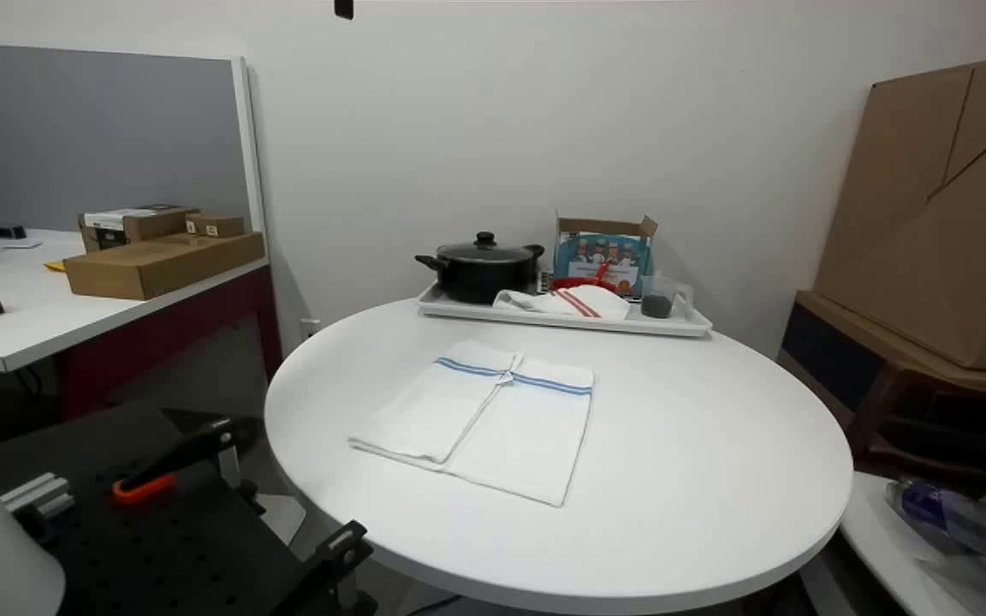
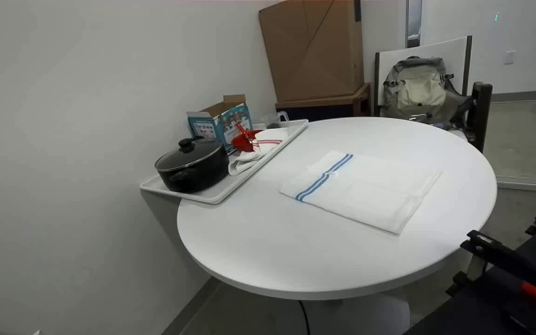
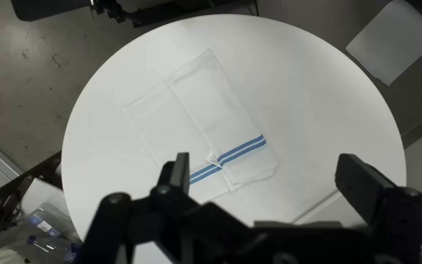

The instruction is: Fold the towel

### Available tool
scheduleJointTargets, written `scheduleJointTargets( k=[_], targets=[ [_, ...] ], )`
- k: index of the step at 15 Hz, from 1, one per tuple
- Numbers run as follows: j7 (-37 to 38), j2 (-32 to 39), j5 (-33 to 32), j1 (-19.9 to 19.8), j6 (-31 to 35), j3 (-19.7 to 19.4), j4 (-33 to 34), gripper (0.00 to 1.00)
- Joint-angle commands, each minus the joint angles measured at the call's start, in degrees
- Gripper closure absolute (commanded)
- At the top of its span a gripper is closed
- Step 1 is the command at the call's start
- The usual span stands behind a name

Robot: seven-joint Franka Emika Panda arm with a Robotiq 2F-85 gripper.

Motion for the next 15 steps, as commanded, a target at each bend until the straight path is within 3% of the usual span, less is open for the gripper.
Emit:
scheduleJointTargets(
  k=[1, 10, 13, 15],
  targets=[
    [0.39, 0.23, -0.43, 2.02, -0.14, -1.74, 0.17, 0.0],
    [0.39, 0.23, -0.43, 2.02, -0.13, -1.74, 0.17, 0.0],
    [2.45, 1.27, 1.03, 1.56, 7.47, -3.34, -4.82, 0.0],
    [2.61, 3.44, 6.02, 0.82, 15.03, -6.18, -7.7, 0.0]
  ],
)
